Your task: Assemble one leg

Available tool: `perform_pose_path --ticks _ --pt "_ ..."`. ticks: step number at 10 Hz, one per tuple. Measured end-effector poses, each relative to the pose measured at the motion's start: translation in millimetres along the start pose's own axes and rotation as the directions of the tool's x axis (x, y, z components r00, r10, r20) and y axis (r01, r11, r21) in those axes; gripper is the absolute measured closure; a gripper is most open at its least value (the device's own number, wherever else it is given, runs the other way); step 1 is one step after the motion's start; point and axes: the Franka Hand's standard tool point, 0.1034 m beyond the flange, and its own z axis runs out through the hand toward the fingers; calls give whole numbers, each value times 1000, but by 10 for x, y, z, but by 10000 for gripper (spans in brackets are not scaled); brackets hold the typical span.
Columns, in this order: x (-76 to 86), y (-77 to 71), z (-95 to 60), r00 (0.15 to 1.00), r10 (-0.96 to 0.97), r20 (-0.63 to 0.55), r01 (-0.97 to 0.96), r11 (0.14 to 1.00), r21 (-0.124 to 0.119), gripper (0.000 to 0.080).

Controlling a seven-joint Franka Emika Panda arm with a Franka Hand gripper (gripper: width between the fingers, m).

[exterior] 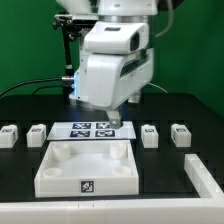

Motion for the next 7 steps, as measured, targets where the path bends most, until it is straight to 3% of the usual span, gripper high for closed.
perform_pose_path --ticks 1,5,6,7 --pt "-75 -40 60 1000 -21 -1 21 1000 3 150" --pt "-44 -17 40 1000 4 -3 -4 1000 0 150" --pt "-89 5 52 996 -92 -13 92 995 -27 150" --pt "-297 -63 140 970 -243 -24 241 968 -71 150"
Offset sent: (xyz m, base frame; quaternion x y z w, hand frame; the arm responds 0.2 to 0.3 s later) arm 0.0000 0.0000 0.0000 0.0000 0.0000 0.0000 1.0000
